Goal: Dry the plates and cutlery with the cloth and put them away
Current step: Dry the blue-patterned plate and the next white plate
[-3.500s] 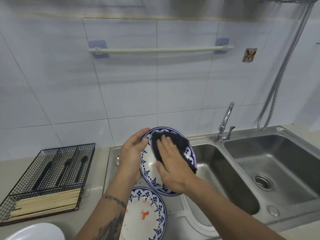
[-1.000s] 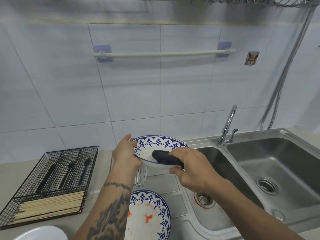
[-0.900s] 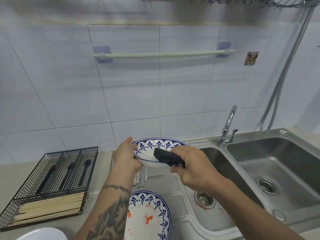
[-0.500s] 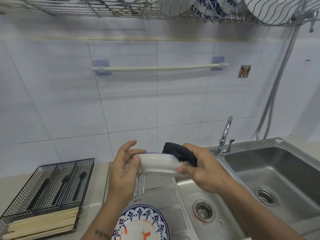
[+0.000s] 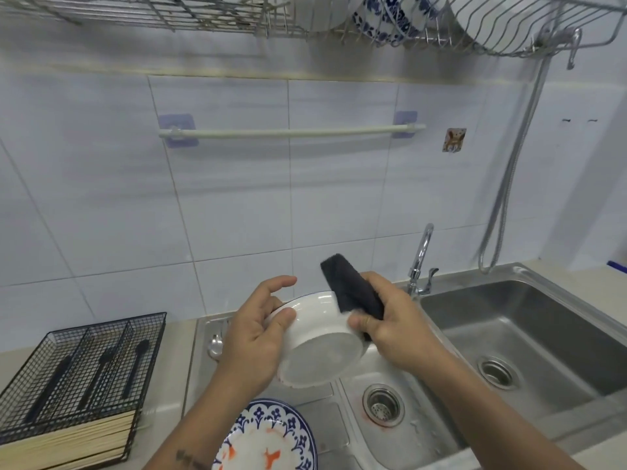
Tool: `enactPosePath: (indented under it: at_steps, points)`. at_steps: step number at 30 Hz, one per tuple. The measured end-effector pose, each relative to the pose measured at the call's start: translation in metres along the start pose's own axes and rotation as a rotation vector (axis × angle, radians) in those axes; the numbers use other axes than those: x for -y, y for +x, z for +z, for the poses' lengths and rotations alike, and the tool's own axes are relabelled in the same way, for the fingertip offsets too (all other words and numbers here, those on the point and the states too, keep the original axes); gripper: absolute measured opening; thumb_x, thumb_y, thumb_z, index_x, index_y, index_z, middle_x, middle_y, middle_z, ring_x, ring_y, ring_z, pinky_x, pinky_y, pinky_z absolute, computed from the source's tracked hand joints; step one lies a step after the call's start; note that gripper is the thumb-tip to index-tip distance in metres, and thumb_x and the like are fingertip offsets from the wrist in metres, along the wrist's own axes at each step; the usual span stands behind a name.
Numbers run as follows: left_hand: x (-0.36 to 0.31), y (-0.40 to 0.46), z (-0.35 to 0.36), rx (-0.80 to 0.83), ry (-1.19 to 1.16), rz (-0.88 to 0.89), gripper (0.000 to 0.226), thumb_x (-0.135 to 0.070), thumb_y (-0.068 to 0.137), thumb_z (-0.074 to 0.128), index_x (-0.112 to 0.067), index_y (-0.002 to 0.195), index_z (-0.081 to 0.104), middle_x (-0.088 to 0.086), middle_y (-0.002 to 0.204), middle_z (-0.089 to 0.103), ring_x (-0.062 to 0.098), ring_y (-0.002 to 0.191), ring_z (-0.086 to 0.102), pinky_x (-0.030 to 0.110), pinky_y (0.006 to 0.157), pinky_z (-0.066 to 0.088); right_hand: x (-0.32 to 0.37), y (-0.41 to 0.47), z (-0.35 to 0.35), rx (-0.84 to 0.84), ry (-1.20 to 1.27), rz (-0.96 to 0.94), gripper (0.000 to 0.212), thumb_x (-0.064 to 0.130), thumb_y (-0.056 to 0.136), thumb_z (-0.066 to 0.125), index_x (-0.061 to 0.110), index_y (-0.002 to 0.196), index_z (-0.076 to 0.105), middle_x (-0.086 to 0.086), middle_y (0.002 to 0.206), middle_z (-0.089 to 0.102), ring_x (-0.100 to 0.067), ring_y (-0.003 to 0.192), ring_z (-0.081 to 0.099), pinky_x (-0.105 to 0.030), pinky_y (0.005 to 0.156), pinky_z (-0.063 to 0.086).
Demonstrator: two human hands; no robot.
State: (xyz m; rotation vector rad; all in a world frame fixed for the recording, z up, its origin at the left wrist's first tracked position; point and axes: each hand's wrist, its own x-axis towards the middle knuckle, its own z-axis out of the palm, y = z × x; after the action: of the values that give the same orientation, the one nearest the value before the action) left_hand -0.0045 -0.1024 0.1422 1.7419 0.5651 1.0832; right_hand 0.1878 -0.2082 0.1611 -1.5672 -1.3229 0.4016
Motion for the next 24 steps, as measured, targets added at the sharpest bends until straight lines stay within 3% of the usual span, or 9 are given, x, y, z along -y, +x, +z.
enactPosePath:
  at_steps: [2, 6, 10, 13, 15, 18, 21, 24]
  points:
    - [0.0, 0.005, 0.007, -0.036, -0.004, -0.044, 0.042, -0.003, 0.097, 0.058, -0.04, 0.118, 0.063, -0.012, 0.059, 0.056, 0.001, 0.055, 0.053, 0.012, 0.057, 0.044, 0.001, -0.004, 0.008, -0.124, -0.227, -0.122, 0.049, 0.001, 0.08, 0.065, 0.036, 0.114, 0.056, 0.015, 0.111, 0.059, -0.006, 0.106, 0.055, -0.024, 0.087, 0.043]
    - [-0.005, 0.015, 0.016, -0.103, -0.013, -0.096, 0.041, -0.001, 0.097, 0.057, -0.037, 0.115, 0.062, -0.014, 0.051, 0.046, 0.002, 0.045, 0.04, 0.011, 0.054, 0.041, -0.001, -0.021, 0.031, -0.277, -0.384, -0.202, 0.048, 0.003, 0.08, 0.054, 0.015, 0.127, 0.054, 0.002, 0.14, 0.049, -0.016, 0.131, 0.042, -0.035, 0.109, 0.036]
    - [-0.008, 0.02, 0.018, -0.165, -0.045, -0.17, 0.037, -0.005, 0.099, 0.056, -0.039, 0.112, 0.062, 0.0, 0.056, 0.053, 0.009, 0.054, 0.049, 0.014, 0.057, 0.046, -0.001, -0.044, 0.046, -0.187, -0.516, -0.284, 0.056, 0.018, 0.081, 0.057, 0.019, 0.135, 0.047, 0.002, 0.155, 0.032, -0.021, 0.146, 0.025, -0.043, 0.116, 0.027]
    - [-0.016, 0.024, 0.019, -0.164, -0.049, -0.186, 0.039, -0.002, 0.098, 0.049, -0.035, 0.116, 0.06, 0.0, 0.052, 0.057, 0.008, 0.055, 0.054, 0.016, 0.054, 0.047, 0.009, -0.039, 0.047, -0.092, -0.587, -0.298, 0.071, 0.042, 0.082, 0.054, 0.034, 0.148, 0.03, 0.002, 0.158, 0.019, -0.024, 0.147, 0.013, -0.05, 0.116, 0.022]
    - [-0.023, 0.028, 0.022, -0.163, -0.062, -0.183, 0.038, -0.002, 0.097, 0.051, -0.033, 0.118, 0.06, 0.005, 0.055, 0.058, 0.011, 0.057, 0.055, 0.02, 0.057, 0.048, 0.017, -0.022, 0.045, -0.129, -0.603, -0.262, 0.066, 0.052, 0.088, 0.043, 0.042, 0.15, 0.024, -0.001, 0.157, 0.018, -0.027, 0.146, 0.011, -0.055, 0.115, 0.02]
    - [-0.03, 0.032, 0.021, -0.212, -0.125, -0.212, 0.035, -0.009, 0.096, 0.06, -0.038, 0.115, 0.062, 0.012, 0.074, 0.067, 0.022, 0.068, 0.061, 0.036, 0.07, 0.054, 0.023, 0.003, 0.036, -0.236, -0.514, -0.178, 0.058, 0.051, 0.094, 0.032, 0.043, 0.151, 0.025, -0.001, 0.158, 0.022, -0.024, 0.146, 0.016, -0.053, 0.117, 0.02]
    - [-0.032, 0.036, 0.009, -0.303, -0.213, -0.265, 0.034, -0.011, 0.095, 0.061, -0.041, 0.11, 0.065, -0.001, 0.07, 0.069, 0.017, 0.063, 0.062, 0.037, 0.068, 0.055, 0.015, 0.007, 0.028, -0.28, -0.206, -0.094, 0.059, 0.041, 0.095, 0.033, 0.042, 0.153, 0.02, 0.005, 0.153, 0.03, -0.015, 0.142, 0.026, -0.044, 0.116, 0.027]
    - [-0.031, 0.037, 0.006, -0.325, -0.276, -0.33, 0.032, -0.013, 0.096, 0.059, -0.042, 0.106, 0.068, 0.001, 0.082, 0.073, 0.015, 0.061, 0.064, 0.036, 0.066, 0.055, 0.017, 0.007, 0.033, -0.293, -0.278, -0.05, 0.062, 0.046, 0.093, 0.032, 0.045, 0.153, 0.015, 0.003, 0.156, 0.025, -0.019, 0.143, 0.022, -0.048, 0.116, 0.026]
